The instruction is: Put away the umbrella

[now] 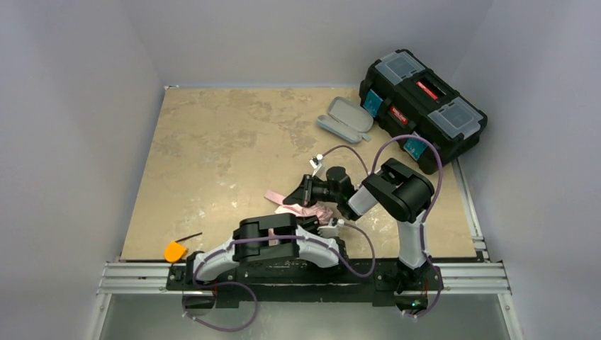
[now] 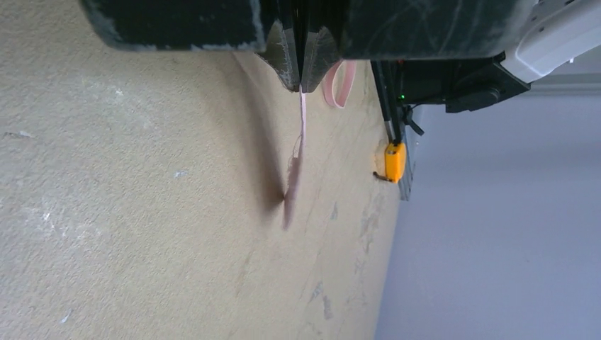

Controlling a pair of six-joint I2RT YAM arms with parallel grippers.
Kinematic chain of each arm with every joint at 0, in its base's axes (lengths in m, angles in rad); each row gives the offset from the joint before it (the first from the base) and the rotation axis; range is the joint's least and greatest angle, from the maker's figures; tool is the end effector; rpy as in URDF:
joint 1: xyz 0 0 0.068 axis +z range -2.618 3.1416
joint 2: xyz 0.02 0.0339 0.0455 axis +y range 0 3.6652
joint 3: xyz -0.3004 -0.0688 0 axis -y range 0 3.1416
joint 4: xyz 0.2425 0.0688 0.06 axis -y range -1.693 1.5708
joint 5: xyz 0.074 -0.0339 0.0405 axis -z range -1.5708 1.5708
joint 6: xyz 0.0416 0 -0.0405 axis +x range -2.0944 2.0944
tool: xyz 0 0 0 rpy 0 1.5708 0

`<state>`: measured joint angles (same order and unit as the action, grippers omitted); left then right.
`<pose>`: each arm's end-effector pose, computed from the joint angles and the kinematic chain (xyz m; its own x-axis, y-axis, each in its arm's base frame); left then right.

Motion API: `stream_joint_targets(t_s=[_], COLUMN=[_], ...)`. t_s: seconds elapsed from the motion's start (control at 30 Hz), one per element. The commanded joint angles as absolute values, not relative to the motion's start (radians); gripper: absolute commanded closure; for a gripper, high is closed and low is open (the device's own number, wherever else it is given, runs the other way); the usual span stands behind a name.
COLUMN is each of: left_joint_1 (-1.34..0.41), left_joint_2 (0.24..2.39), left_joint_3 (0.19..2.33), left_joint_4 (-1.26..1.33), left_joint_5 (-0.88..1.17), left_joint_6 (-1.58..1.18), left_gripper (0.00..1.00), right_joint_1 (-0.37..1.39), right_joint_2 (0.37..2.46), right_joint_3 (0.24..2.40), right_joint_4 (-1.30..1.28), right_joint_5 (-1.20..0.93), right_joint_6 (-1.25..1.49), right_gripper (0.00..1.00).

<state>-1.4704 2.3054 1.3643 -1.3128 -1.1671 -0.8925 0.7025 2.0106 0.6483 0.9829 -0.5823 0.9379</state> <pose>0.0737 -0.3500 0.1057 -0.3984 0.9033 -0.1593 0.2212 0.2632 0.9390 0.2583 0.2486 0.1202 -0.9167 0.1063 -0.3852 -0.3219 0.3748 0.8695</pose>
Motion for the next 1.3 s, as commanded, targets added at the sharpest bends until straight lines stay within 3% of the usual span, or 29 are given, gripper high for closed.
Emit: stream_joint_targets(t_s=[0.0, 0.3, 0.6, 0.87, 1.07, 1.27], left_joint_1=[-1.48, -1.48, -1.479, -1.417, -1.227, -1.113], left_joint_2=[2.299, 2.152, 1.927, 1.636, 1.389, 1.368], left_joint_3=[1.32, 1.319, 1.327, 1.215, 1.026, 0.949], left_joint_4=[-1.066, -1.152, -1.191, -1.0, -0.787, -0.626], left_joint_5=[-0.879, -0.842, -0.768, -0.487, -0.157, -0.006], left_joint_6=[-0.871, -0.875, -0.78, -0.527, -0.349, -0.243], left_gripper=[0.4, 0.25, 0.02, 0.0, 0.0, 0.0], right_joint_1=[0.736, 0.764, 0.775, 0.779, 0.778, 0.779], right_joint_2=[2.158, 2.154, 2.155, 2.153, 2.156, 2.168], right_joint_3=[0.489, 0.429, 0.417, 0.417, 0.423, 0.44], right_joint_4=[0.953, 1.032, 1.034, 1.031, 1.027, 1.017], right_joint_5=[-0.463, -0.342, -0.278, -0.277, -0.284, -0.299], right_joint_6=[0.939, 0.94, 0.935, 0.932, 0.931, 0.928], right_gripper=[1.0, 1.0, 1.0, 1.0, 1.0, 1.0])
